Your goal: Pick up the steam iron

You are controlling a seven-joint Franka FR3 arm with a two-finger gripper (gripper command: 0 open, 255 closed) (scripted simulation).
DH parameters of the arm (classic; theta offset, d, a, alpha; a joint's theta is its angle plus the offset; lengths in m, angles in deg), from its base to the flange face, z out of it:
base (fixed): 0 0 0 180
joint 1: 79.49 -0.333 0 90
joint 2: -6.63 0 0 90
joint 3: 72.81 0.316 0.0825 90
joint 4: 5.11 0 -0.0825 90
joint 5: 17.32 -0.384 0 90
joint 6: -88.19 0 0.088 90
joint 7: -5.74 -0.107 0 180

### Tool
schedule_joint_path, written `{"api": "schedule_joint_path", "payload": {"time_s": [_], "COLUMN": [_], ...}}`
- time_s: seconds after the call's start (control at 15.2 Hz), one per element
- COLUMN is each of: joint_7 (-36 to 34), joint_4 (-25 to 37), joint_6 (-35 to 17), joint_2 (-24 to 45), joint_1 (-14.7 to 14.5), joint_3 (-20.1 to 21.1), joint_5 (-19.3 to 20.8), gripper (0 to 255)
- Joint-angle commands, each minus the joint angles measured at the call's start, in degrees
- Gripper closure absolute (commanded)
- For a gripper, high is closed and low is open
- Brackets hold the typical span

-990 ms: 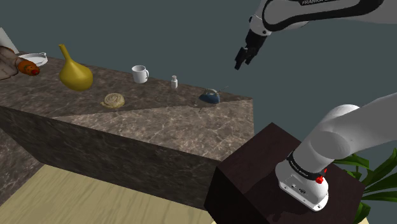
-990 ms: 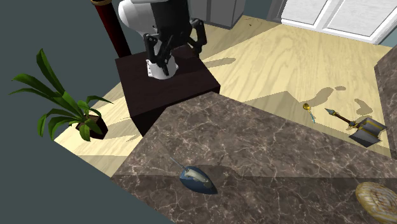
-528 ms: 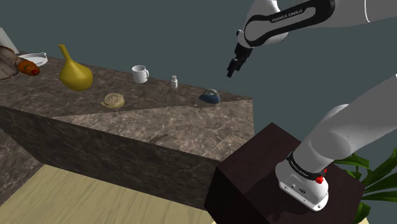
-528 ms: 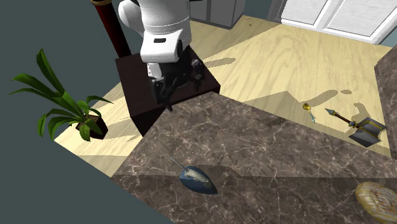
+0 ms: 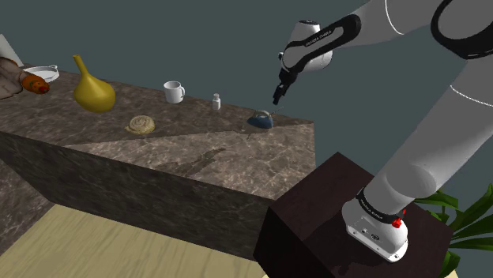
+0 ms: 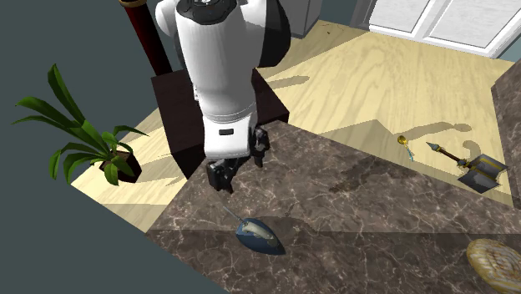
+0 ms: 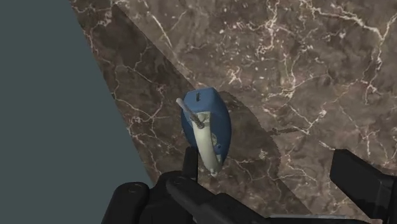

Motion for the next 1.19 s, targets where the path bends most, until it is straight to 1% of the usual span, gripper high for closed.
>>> {"api": "schedule_joint_path", "payload": {"time_s": [0.0, 0.46, 0.99, 1.12], "joint_7": [3.1, 11.7, 12.8, 12.8], "joint_4": [2.4, 13.6, 14.1, 14.1], "joint_6": [-2.1, -6.3, -10.8, -10.8], "joint_2": [4.7, 20.6, 25.8, 25.8], "joint_1": [0.2, 2.3, 3.0, 3.0], "joint_3": [0.0, 1.8, 2.7, 2.7], "joint_5": [-1.0, -3.3, -4.5, -4.5], "gripper": [0, 0, 0, 0]}}
